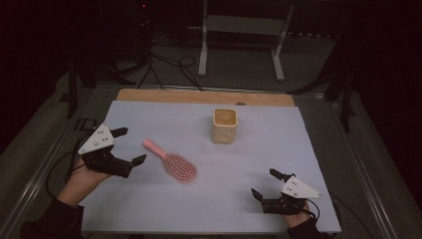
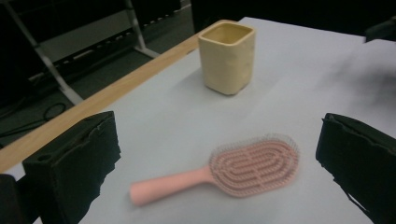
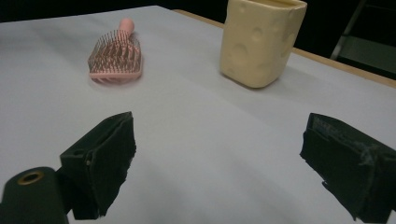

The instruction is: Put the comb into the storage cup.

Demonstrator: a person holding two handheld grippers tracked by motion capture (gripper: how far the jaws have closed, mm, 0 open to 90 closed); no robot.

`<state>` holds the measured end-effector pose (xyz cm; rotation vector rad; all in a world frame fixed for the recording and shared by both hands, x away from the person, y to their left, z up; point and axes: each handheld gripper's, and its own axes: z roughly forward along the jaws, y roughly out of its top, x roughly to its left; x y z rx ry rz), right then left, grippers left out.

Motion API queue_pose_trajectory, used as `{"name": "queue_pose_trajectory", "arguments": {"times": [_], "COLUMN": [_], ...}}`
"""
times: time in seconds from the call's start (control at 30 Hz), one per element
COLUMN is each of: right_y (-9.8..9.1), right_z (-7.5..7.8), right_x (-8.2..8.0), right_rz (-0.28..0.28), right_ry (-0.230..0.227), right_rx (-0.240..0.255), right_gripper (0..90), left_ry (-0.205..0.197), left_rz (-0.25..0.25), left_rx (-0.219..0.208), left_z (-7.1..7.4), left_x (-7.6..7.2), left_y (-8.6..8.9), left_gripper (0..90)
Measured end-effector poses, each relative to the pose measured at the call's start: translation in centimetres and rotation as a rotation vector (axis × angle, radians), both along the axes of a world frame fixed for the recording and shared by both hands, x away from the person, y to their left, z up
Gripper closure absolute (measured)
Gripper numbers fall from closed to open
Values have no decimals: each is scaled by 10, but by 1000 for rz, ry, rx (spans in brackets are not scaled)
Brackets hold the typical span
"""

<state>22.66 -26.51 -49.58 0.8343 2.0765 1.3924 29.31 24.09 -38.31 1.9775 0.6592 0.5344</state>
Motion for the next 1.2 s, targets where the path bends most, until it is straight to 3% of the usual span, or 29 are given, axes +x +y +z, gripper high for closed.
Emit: {"name": "queue_pose_trajectory", "arguments": {"times": [0.5,0.77,1.03,1.2], "right_y": [1,1,2,1], "right_z": [-1,-1,-2,-2], "right_x": [0,1,1,2], "right_rz": [8,8,11,11], "right_ry": [6,7,15,9], "right_rx": [-1,-2,1,2], "right_gripper": [95,95,95,95], "left_ry": [37,58,109,127], "left_rz": [19,55,109,146], "left_rx": [31,52,72,73], "left_z": [-21,-35,-54,-63], "left_x": [43,63,82,89], "left_y": [-10,-9,-9,-6], "left_gripper": [0,4,172,325]}}
